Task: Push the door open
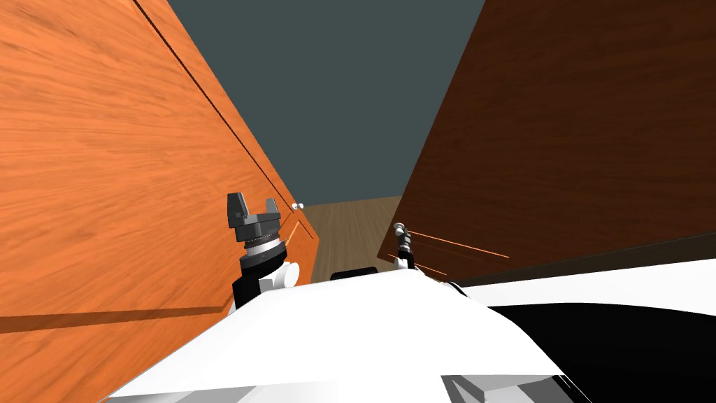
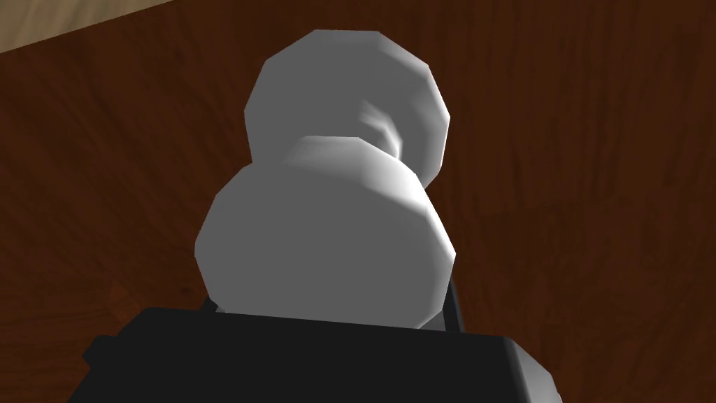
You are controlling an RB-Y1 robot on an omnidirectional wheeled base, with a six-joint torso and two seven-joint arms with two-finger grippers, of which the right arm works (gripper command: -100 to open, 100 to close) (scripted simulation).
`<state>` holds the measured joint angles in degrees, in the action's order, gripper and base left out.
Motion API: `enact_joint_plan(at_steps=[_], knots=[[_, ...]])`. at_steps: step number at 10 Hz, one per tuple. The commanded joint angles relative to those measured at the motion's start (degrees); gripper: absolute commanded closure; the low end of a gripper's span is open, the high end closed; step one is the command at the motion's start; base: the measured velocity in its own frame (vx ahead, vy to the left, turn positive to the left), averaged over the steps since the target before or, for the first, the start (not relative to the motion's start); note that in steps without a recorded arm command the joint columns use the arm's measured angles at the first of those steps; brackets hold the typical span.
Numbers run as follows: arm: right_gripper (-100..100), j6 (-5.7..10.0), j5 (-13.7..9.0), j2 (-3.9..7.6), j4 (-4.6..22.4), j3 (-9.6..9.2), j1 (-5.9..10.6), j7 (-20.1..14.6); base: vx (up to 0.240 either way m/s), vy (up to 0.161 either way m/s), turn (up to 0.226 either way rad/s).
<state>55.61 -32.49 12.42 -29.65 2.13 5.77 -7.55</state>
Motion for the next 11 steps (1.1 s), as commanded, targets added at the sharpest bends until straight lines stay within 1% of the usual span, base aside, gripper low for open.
enact_joint_plan(at_steps=[1,2,3,4,5,6,7,8,9,10,11], knots=[[100,0.24,-0.65,-0.33,-0.88,0.19,0.35,-2.86,0.048,-0.028,-0.016],[100,0.24,-0.65,-0.33,-0.88,0.19,0.35,-3.26,0.036,-0.019,-0.005],[100,0.13,-1.20,-0.74,-0.95,0.28,0.63,-5.65,0.036,-0.024,-0.019],[100,0.03,-1.75,-1.14,-1.03,0.37,0.90,-7.34,0.052,-0.036,-0.028],[100,0.03,-1.75,-1.14,-1.03,0.37,0.90,-8.04,0.044,-0.022,-0.009],[100,-0.07,-2.29,-1.55,-1.10,0.46,1.18,-10.24,0.039,-0.026,-0.023],[100,-0.07,-2.29,-1.55,-1.10,0.46,1.18,-10.43,0.032,-0.016,-0.001],[100,-0.17,-2.82,-1.94,-1.17,0.54,1.44,-12.68,0.038,-0.011,-0.014],[100,-0.17,-2.82,-1.94,-1.17,0.54,1.44,-12.79,0.030,-0.014,-0.014],[100,-0.26,-3.33,-2.32,-1.24,0.62,1.70,-14.60,0.035,-0.018,-0.013],[100,-0.26,-3.33,-2.32,-1.24,0.62,1.70,-15.15,0.032,-0.017,-0.017]])
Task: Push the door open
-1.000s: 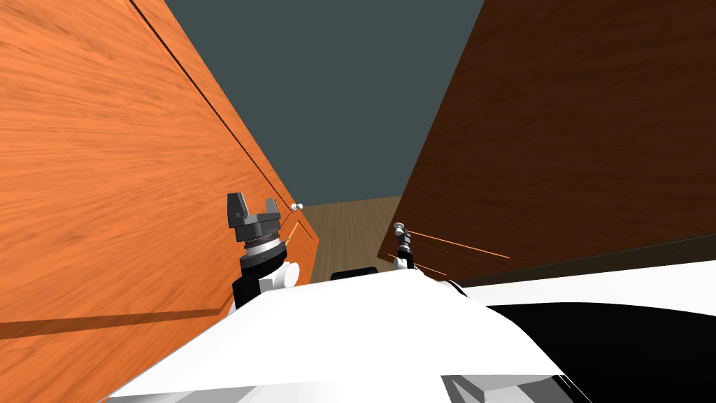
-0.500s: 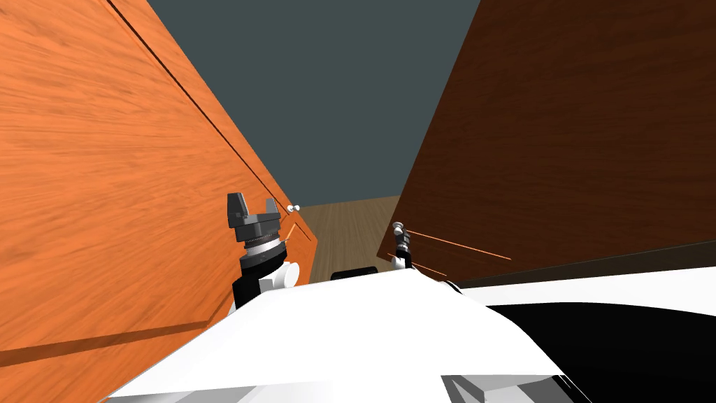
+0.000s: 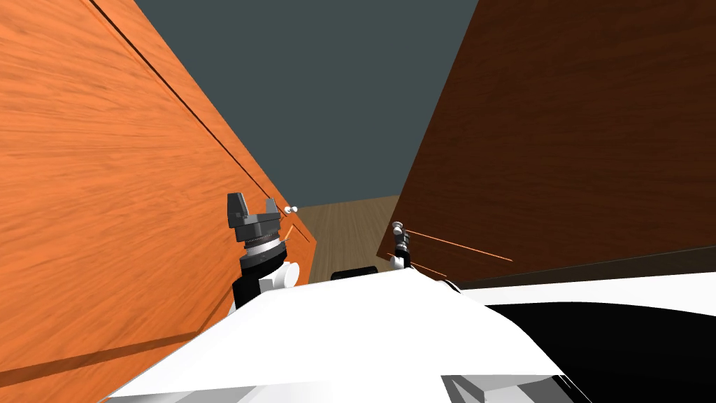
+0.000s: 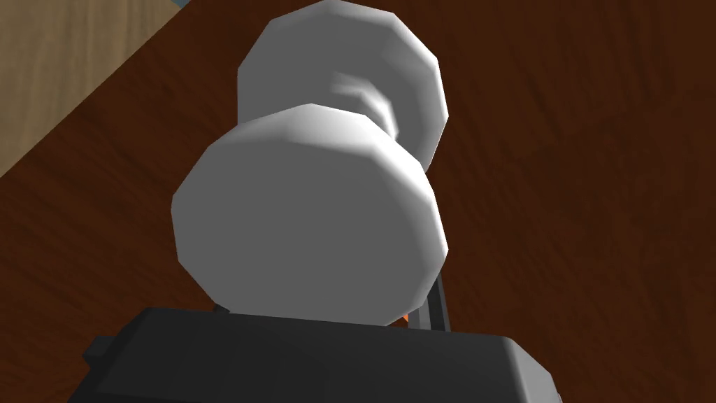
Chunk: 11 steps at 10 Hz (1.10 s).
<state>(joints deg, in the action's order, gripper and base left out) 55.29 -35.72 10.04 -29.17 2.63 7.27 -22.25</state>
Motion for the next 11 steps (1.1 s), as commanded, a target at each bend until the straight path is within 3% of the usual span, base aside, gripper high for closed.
enact_joint_plan(at_steps=[1,7,9,11], knots=[[100,0.06,-0.10,0.06,-1.71,0.12,0.20,-0.45,0.012,-0.009,0.009],[100,-0.32,-2.10,-1.43,-1.98,0.44,1.21,-9.01,0.036,-0.018,-0.016],[100,-0.32,-2.10,-1.43,-1.72,0.44,1.21,-9.77,0.026,-0.016,0.004],[100,-0.49,-3.03,-2.13,-2.10,0.59,1.68,-13.47,0.037,-0.015,-0.025]])
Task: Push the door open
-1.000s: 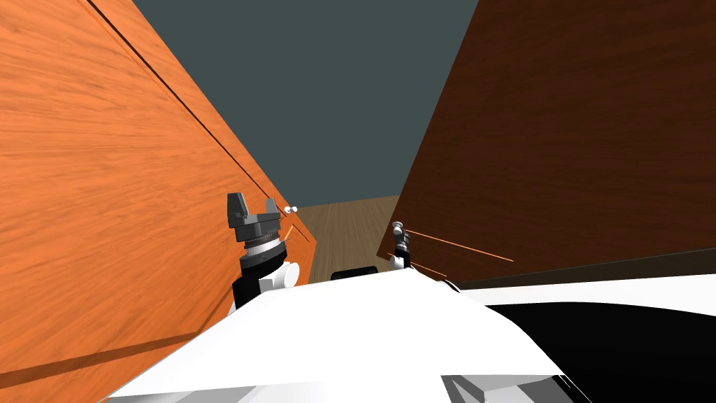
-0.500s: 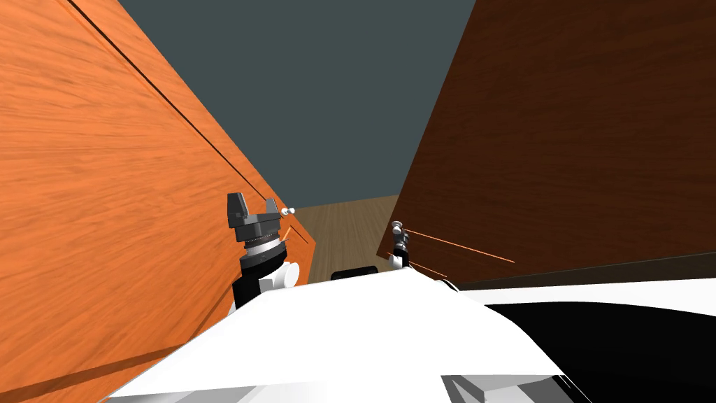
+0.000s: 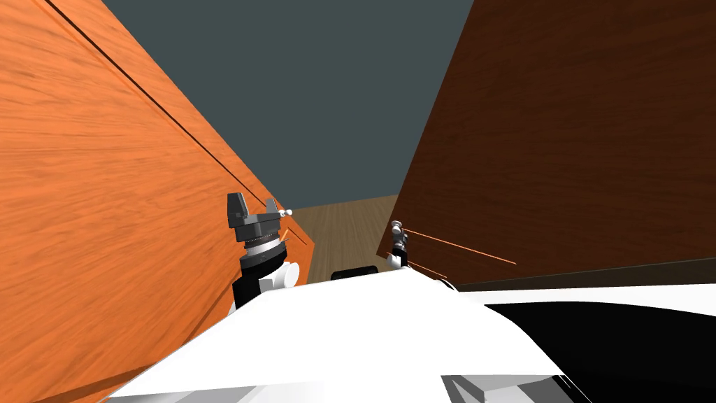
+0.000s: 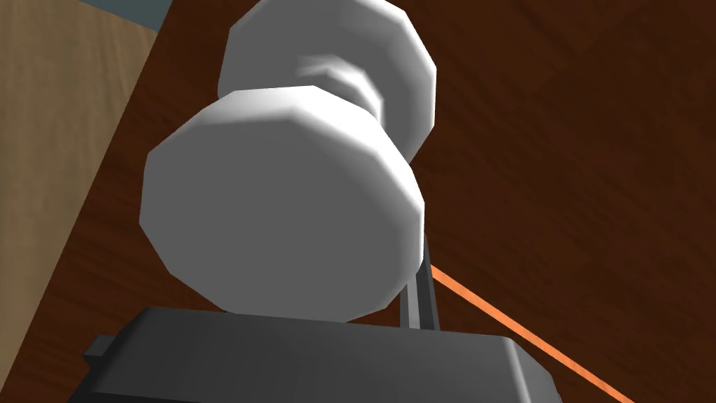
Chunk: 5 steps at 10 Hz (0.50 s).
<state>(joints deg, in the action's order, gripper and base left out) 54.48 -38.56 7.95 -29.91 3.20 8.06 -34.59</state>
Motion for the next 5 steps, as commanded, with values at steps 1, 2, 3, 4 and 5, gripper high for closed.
enact_joint_plan(at_steps=[1,2,3,4,5], knots=[[100,0.32,-0.19,-0.04,-1.36,0.02,0.89,-1.97,0.036,-0.018,-0.010],[100,0.32,-0.19,-0.04,-0.82,0.02,0.89,-1.97,0.015,-0.009,0.019],[100,0.23,-0.66,-0.39,-1.42,0.09,1.12,-4.24,0.023,-0.011,-0.018],[100,0.23,-0.66,-0.39,-1.42,0.09,1.12,-4.24,0.022,-0.010,-0.014],[100,0.23,-0.66,-0.39,-1.42,0.09,1.12,-4.24,0.011,-0.010,-0.003]])
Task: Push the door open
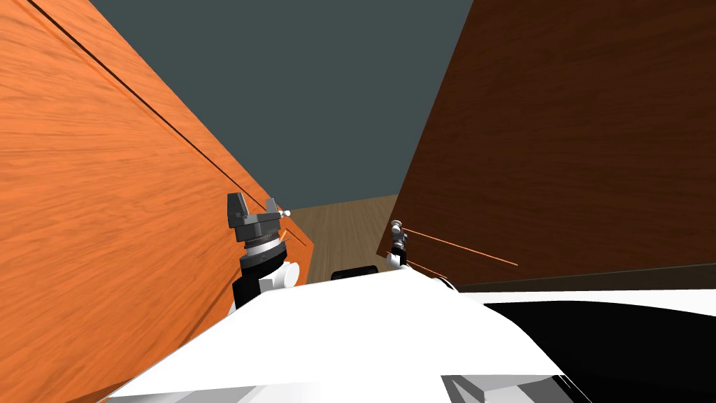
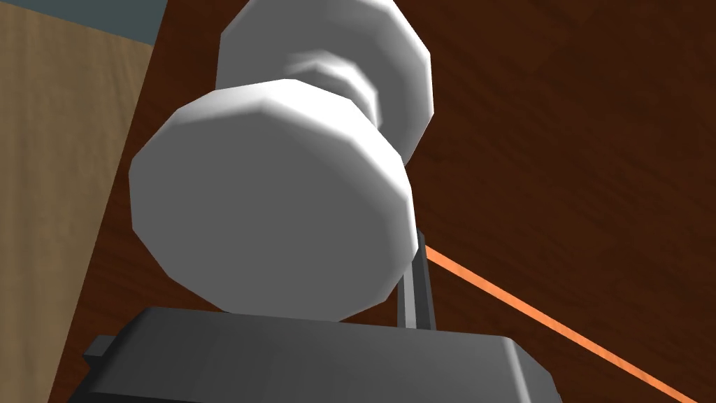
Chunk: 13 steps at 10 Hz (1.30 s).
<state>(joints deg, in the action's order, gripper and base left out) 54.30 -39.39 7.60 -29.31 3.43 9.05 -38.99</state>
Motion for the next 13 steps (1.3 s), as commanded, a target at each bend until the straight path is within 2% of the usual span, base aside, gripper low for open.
enact_joint_plan(at_steps=[1,2,4,9,10,11,12,13], knots=[[100,0.41,0.17,-0.03,-2.03,-0.14,0.13,0.16,0.005,-0.009,0.006],[100,0.33,-0.24,-0.34,-2.08,-0.08,0.34,-1.93,0.018,-0.009,-0.019],[100,0.33,-0.24,-0.34,-1.23,-0.08,0.34,-1.93,0.014,-0.004,0.002],[100,0.33,-0.24,-0.34,-2.08,-0.08,0.34,-1.93,0.000,0.000,0.000],[100,0.26,-0.64,-0.64,-2.13,-0.01,0.54,-3.99,0.022,-0.010,-0.008],[100,0.26,-0.64,-0.64,-2.74,-0.01,0.15,-3.99,0.025,-0.013,-0.023],[100,0.26,-0.64,-0.64,-2.13,-0.01,0.54,-3.99,0.011,-0.005,0.007],[100,0.18,-1.04,-0.95,-2.19,0.05,0.75,-6.06,0.014,-0.005,0.001]])
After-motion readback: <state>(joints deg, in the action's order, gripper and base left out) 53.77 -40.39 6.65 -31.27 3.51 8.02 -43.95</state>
